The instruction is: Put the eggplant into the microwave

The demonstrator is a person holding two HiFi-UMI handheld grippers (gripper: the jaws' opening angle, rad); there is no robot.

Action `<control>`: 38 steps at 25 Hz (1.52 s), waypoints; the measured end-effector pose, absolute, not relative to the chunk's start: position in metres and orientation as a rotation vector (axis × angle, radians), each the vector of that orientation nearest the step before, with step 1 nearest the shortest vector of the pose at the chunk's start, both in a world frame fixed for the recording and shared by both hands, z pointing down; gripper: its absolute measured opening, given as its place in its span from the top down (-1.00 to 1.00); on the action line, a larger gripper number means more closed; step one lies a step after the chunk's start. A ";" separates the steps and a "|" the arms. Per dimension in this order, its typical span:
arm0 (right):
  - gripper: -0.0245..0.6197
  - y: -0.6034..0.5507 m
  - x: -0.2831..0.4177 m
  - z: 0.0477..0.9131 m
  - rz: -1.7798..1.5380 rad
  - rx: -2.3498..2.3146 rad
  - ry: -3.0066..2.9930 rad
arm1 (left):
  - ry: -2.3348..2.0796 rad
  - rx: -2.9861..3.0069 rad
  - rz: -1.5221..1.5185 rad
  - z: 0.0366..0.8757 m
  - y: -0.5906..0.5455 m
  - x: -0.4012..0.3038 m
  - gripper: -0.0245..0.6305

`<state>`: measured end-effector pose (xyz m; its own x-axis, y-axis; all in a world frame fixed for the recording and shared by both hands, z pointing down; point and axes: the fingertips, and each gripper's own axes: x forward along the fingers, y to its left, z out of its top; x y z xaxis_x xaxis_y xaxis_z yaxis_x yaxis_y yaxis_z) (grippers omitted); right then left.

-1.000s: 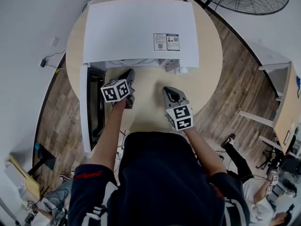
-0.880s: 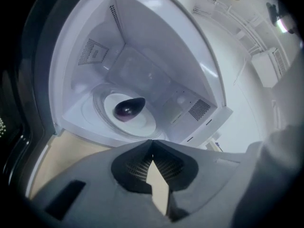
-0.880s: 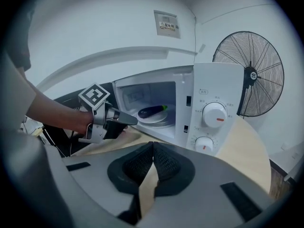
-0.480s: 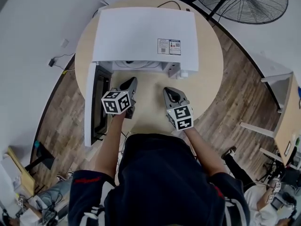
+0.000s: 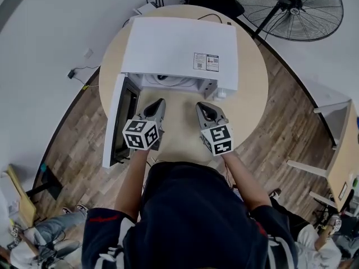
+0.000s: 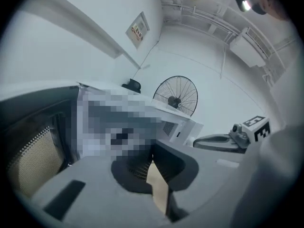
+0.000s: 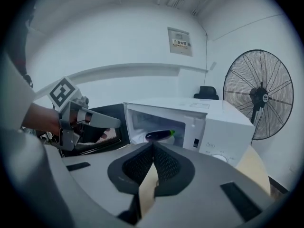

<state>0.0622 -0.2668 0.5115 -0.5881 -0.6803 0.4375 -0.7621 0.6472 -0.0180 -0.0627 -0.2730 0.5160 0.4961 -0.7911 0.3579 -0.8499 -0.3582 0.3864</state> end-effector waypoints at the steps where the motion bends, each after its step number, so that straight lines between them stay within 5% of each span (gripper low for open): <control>1: 0.89 -0.268 0.060 0.505 0.281 1.140 -2.487 | -1.354 2.236 0.152 0.510 -0.270 -0.062 0.87; 22: 0.89 -0.268 0.055 0.400 0.115 1.198 -2.685 | -1.612 2.474 0.051 0.381 -0.231 -0.074 0.87; 38: 0.89 -0.258 0.054 0.374 0.087 1.186 -2.745 | -1.679 2.501 0.046 0.360 -0.217 -0.071 0.87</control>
<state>0.0542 -0.2578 0.3742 -0.6760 -0.7193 0.1602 -0.7280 0.6855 0.0060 -0.0707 -0.2173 0.3597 0.3809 -0.9195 0.0972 -0.9234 -0.3730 0.0902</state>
